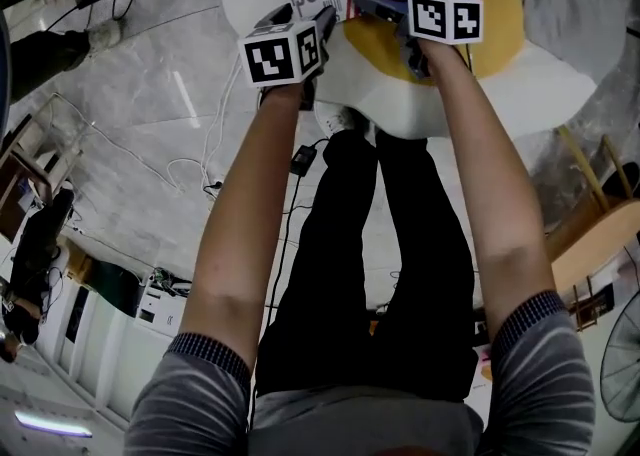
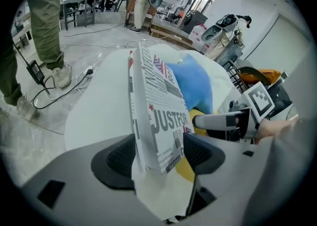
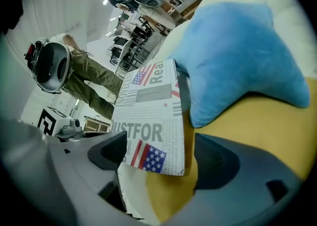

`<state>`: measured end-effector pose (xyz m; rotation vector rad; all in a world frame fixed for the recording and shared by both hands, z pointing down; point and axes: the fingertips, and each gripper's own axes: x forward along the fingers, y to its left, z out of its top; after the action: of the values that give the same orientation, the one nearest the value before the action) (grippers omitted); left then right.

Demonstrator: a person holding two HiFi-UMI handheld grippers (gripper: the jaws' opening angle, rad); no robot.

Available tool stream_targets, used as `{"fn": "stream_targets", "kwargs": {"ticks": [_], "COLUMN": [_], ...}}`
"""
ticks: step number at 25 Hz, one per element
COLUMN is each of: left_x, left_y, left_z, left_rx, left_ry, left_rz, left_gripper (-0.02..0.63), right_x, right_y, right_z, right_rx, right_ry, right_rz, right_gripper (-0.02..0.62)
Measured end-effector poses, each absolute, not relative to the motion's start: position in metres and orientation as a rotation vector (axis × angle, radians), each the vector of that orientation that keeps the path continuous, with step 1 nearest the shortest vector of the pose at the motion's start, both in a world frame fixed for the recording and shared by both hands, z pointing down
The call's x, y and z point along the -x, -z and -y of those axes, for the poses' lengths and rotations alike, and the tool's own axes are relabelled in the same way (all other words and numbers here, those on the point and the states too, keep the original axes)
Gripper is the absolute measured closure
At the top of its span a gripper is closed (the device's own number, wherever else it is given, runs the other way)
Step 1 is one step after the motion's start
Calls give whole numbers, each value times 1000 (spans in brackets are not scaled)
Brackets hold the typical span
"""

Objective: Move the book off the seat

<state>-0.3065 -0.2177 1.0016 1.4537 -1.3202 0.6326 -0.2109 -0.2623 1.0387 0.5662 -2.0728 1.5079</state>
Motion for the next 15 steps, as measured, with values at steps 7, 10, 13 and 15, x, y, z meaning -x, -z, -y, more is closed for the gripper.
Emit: {"fn": "stream_targets", "kwargs": {"ticks": [7, 10, 13, 15], "left_x": [307, 308, 309, 309], "left_y": [-1015, -1018, -1013, -1004], "left_z": [221, 221, 223, 221], "left_rx": [-1448, -1453, -1458, -1453], "left_ry": [-620, -619, -605, -579], "left_rz": [1316, 1311, 1304, 1298], "left_gripper": [284, 282, 284, 284], "right_x": [233, 239, 237, 235], "right_y": [-1057, -1060, -1054, -1045], "right_z": [253, 252, 252, 248], "right_rx": [-471, -460, -474, -486], "right_ry": [-1570, -1585, -1561, -1543], "right_rz": [2080, 2088, 2100, 2101], "right_gripper": [158, 156, 166, 169]}}
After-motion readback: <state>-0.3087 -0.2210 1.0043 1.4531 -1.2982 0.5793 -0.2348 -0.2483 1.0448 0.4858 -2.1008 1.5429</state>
